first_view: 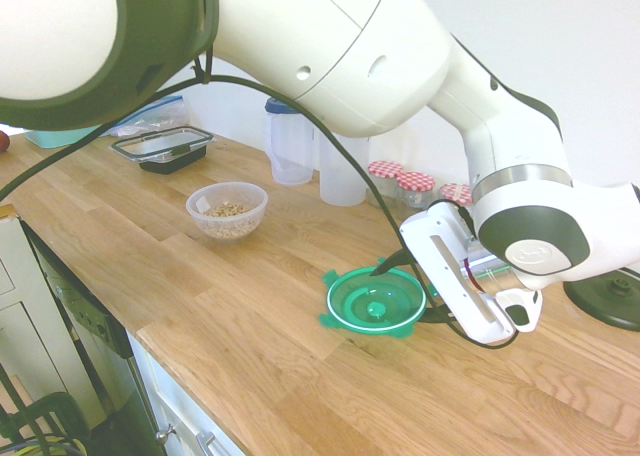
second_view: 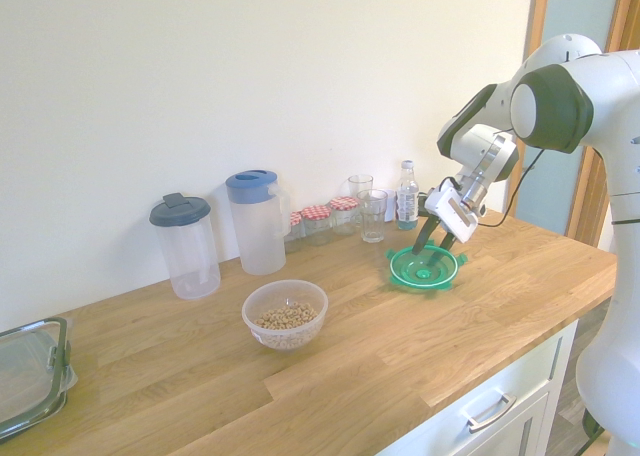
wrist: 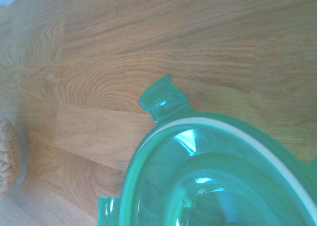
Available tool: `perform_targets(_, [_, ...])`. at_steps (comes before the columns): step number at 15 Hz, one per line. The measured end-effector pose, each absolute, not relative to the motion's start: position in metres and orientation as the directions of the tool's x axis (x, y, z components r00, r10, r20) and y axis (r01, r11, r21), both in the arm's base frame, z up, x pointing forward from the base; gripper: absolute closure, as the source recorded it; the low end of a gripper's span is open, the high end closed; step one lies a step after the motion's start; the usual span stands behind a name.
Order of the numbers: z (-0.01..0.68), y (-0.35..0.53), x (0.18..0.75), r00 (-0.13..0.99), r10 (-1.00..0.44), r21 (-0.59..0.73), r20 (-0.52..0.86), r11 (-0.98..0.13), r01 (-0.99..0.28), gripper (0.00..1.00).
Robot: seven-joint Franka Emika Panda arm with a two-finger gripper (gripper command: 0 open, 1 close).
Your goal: Cover the lid of food container
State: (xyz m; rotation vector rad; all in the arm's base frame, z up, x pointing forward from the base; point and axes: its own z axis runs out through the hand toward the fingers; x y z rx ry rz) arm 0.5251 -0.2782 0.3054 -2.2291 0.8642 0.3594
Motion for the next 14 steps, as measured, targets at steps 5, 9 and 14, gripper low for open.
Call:
perform_targets(5, [0.296, -0.292, 0.514, 0.716, -0.488, -0.505, -0.499, -0.508, -0.698, 1.0])
perform_targets(9, [0.29, -0.296, 0.511, 0.708, -0.49, -0.492, -0.508, -0.509, -0.706, 1.0])
perform_targets(14, [0.283, -0.298, 0.509, 0.702, -0.489, -0.481, -0.518, -0.513, -0.711, 1.0])
